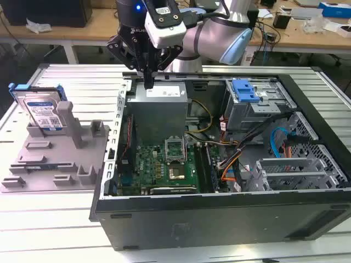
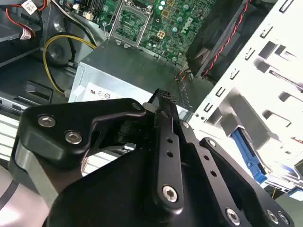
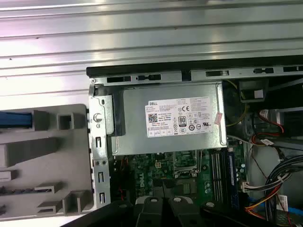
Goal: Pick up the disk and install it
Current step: 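Reach for the disk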
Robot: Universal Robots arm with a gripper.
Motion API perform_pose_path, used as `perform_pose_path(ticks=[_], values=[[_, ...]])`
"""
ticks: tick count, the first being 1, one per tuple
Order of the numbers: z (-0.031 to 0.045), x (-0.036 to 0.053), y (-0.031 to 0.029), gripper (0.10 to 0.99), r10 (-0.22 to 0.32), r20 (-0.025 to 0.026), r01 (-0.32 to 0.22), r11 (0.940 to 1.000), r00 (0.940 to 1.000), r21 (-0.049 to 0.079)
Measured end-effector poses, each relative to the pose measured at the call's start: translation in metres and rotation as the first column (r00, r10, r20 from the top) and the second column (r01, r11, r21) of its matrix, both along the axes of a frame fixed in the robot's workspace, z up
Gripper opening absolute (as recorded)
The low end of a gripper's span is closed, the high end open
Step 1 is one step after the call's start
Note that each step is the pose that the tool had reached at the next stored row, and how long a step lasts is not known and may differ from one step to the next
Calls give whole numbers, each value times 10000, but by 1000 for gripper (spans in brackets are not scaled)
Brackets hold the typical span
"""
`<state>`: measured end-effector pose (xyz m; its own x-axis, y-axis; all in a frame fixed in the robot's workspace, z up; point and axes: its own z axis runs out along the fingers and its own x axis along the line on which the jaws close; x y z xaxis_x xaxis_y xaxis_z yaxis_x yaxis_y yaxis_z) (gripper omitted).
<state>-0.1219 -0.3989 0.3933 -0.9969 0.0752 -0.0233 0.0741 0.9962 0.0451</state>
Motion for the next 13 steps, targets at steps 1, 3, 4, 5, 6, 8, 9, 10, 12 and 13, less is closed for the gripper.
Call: perform_pose_path(ticks=[1,3,4,5,6,8,9,10,12,13], values=[[0,0,0,106,0,0,0,10000,10000,1],[0,0,0,106,-1,0,1,10000,10000,0],[0,0,0,106,0,0,0,10000,10000,0],[0,0,0,106,0,0,0,10000,10000,0],[0,0,0,106,0,0,0,10000,10000,0],[0,0,0,106,0,0,0,10000,10000,0],[0,0,0,106,0,0,0,10000,10000,0],[0,0,0,106,0,0,0,10000,10000,0],[0,0,0,106,-1,0,1,10000,10000,0],[-1,-12,3,106,-3,2,3,10000,10000,1]])
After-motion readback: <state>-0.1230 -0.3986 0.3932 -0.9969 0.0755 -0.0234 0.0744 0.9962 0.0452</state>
